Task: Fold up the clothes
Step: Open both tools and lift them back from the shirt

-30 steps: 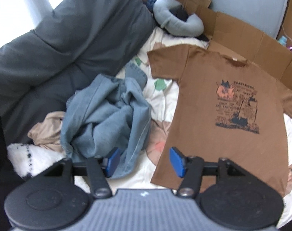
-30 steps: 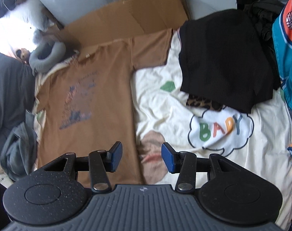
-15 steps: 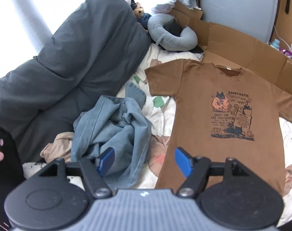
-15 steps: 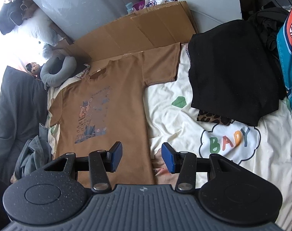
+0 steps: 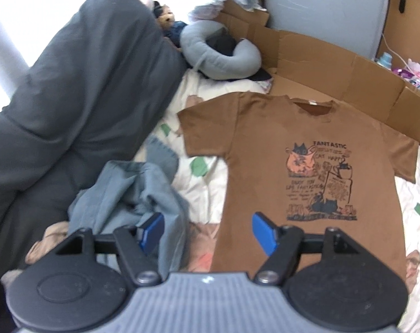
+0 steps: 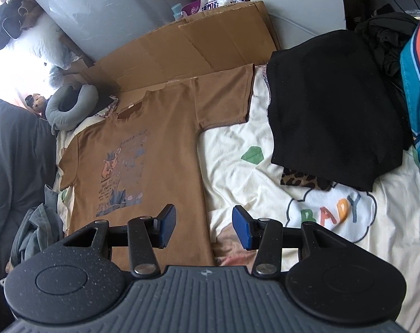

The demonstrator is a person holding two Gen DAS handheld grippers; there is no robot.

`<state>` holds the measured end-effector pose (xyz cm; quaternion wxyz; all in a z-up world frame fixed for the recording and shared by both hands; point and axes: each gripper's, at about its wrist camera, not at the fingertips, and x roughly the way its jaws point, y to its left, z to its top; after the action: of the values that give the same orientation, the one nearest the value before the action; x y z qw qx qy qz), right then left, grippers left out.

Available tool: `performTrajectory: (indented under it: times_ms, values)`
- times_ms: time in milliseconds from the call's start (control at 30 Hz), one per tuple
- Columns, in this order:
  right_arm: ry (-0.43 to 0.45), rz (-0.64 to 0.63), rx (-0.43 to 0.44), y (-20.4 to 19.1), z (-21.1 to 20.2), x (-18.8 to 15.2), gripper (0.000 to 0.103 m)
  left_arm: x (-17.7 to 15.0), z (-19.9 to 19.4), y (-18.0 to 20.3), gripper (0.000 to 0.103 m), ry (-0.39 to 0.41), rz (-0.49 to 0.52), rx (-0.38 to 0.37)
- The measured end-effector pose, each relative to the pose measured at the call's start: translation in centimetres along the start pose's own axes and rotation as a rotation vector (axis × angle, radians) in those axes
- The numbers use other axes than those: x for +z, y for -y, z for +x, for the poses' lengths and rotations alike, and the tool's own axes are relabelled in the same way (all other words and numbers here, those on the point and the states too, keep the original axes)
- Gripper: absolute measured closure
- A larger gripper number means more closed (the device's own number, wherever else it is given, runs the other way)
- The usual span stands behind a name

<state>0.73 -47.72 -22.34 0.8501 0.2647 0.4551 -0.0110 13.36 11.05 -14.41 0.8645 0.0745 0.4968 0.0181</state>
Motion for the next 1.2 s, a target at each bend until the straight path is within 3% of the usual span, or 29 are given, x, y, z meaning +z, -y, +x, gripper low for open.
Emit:
performTrajectory:
  times_ms: [400, 600, 700, 867, 1000, 1200]
  values:
    - [0.005, 0.017, -0.029, 0.2, 5.8, 1.2, 0.05, 2.5, 8.1, 3.9, 0.03, -0.005, 0.039, -0.031]
    - [0.031, 0.063, -0.011, 1.1, 8.3, 1.3, 0.049, 4.3, 12.0, 5.9, 0.025, 0.012, 0.058, -0.068]
    - [0.046, 0.067, -0.027, 1.2, 9.3, 1.5, 0.042, 5.5, 14.2, 6.6, 0.025, 0.006, 0.04, -0.093]
    - [0.061, 0.056, -0.064, 1.7, 11.3, 1.9, 0.039, 7.0, 17.1, 8.3, 0.017, 0.023, 0.035, -0.133]
    - [0.076, 0.034, -0.078, 2.1, 13.0, 2.2, 0.023, 7.9, 19.2, 10.3, 0.016, 0.025, 0.065, -0.16]
    - [0.108, 0.039, -0.058, 2.5, 15.6, 2.2, 0.02, 8.5, 21.9, 14.3, 0.016, 0.026, 0.121, -0.211]
